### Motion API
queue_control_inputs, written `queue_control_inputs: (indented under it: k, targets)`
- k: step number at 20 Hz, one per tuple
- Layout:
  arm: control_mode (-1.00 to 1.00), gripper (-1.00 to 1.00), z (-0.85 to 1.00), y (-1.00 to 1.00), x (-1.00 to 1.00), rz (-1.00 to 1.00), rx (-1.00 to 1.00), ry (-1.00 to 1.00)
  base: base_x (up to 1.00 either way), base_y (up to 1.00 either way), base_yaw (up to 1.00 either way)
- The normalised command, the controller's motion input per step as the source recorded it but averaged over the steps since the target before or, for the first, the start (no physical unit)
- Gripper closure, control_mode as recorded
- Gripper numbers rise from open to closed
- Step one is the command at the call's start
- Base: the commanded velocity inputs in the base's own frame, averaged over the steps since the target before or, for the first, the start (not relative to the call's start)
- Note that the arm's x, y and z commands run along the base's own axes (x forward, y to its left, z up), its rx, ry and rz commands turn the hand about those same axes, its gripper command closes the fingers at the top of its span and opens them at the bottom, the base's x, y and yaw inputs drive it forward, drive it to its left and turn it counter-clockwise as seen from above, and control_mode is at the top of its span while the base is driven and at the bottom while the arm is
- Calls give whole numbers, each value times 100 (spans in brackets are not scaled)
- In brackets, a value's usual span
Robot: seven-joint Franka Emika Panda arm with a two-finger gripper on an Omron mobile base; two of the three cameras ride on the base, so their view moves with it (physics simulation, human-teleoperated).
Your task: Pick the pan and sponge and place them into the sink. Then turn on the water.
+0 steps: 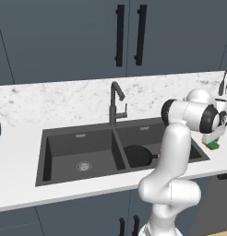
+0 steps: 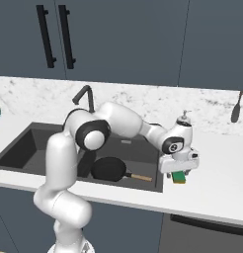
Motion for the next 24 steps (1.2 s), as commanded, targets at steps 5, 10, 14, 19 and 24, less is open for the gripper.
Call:
queue_control_inputs:
  k: [5,10,14,19,24]
  targets:
    - [-100,-100,-26,0,1,0,5,0,0,0,0]
    - [-100,-100,-22,0,3,0,11,-2,0,0,0]
    - [-100,100,-35,0,0,0,6,-4,0,0,0]
    - [-100,100,-34,11,-2,0,-1,-3,0,0,0]
    - [-100,100,-4,18,-1,1,-2,-3,0,0,0]
